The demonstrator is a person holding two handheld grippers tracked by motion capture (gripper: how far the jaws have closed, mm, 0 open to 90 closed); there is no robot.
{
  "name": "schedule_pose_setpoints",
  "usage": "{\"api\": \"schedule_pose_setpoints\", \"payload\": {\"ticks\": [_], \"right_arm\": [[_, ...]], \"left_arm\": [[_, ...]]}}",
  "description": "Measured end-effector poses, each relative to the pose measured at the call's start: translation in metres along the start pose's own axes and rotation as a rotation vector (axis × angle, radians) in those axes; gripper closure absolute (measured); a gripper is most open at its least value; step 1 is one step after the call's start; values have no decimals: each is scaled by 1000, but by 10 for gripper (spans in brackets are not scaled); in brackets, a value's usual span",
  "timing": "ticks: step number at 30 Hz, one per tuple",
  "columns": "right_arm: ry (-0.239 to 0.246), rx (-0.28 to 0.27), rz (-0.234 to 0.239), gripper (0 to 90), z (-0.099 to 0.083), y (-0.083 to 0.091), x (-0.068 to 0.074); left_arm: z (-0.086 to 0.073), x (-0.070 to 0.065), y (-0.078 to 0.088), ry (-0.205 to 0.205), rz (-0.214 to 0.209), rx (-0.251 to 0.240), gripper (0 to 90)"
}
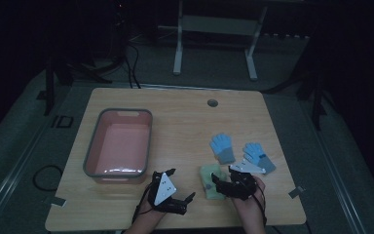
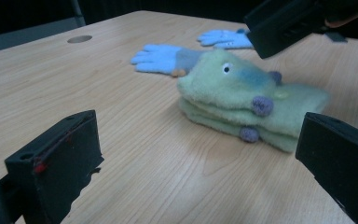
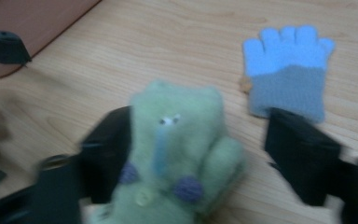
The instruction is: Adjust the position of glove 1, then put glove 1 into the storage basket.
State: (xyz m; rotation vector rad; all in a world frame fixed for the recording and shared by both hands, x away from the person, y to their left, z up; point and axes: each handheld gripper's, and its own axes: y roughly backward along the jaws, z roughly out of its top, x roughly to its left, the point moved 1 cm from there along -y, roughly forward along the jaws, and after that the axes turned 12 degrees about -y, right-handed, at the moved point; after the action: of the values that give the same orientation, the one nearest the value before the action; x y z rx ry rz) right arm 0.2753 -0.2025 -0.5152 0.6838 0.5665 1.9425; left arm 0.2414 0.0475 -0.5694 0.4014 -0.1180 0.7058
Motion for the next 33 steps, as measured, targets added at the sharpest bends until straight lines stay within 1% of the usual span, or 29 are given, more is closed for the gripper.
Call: {"api": "schedule_pose_setpoints", "payload": {"ticks": [1,3,4,5,6,7,8,10,11,12,13,14,15,16,17,18,19,20,21,22,23,24,25,26,28,29,31,32,33], "right_arm": [[0,4,7,173,1,0,-3],[-10,9,44,157,1,0,-10],[-3,20,54,144,2,0,-13],[-3,20,54,144,2,0,-13],[11,21,75,145,3,0,-15],[55,9,111,148,4,1,-20],[82,6,124,147,5,0,-22],[129,-11,131,146,8,1,-27],[129,-11,131,146,8,1,-27],[149,-19,139,139,9,1,-29],[173,-21,139,141,11,2,-33],[186,1,148,139,12,1,-35],[198,22,153,140,13,1,-38],[210,34,161,139,14,1,-39],[210,34,161,139,14,1,-39],[218,43,170,139,16,1,-42],[237,46,183,137,18,3,-46],[241,51,185,136,18,4,-47],[242,50,182,136,19,5,-49],[246,49,190,136,20,5,-50],[246,49,190,136,20,5,-50],[239,46,203,134,21,6,-51],[220,52,220,134,24,7,-53],[212,56,228,132,25,7,-54],[201,59,235,126,28,7,-55],[186,69,253,114,30,7,-55],[158,69,267,112,33,6,-54],[148,67,294,111,35,6,-53],[139,60,299,111,37,6,-51]], "left_arm": [[0,0,0,3,-1,-1,2],[0,0,0,8,-6,-9,2],[0,-1,1,10,2,-9,2],[0,-1,1,10,2,-9,2],[0,-2,2,17,-4,-10,2],[0,-2,1,25,-19,-2,2],[1,-3,1,31,-24,1,2],[2,-4,0,37,-79,13,2],[2,-4,0,37,-79,13,2],[5,-5,-1,22,-103,53,2],[6,-6,-1,17,-114,58,2],[7,-6,-2,12,-129,62,2],[9,-5,-1,6,-141,51,2],[10,-5,-1,8,-151,47,3],[10,-5,-1,8,-151,47,3],[12,-4,1,34,-141,52,3],[13,-3,1,67,-158,35,28],[14,-2,2,98,-181,26,35],[15,-1,1,116,-201,27,35],[16,-1,1,113,-214,32,35],[16,-1,1,113,-214,32,35],[21,-5,1,31,-198,67,35],[22,-6,0,1,-217,63,35],[23,-7,0,-5,-236,54,35],[26,-9,-3,-14,-253,56,37],[26,-10,-5,-25,-264,61,42],[29,-14,-9,-48,-282,60,45],[30,-16,-11,-61,-297,61,61],[31,-17,-12,-74,-307,61,67]]}}
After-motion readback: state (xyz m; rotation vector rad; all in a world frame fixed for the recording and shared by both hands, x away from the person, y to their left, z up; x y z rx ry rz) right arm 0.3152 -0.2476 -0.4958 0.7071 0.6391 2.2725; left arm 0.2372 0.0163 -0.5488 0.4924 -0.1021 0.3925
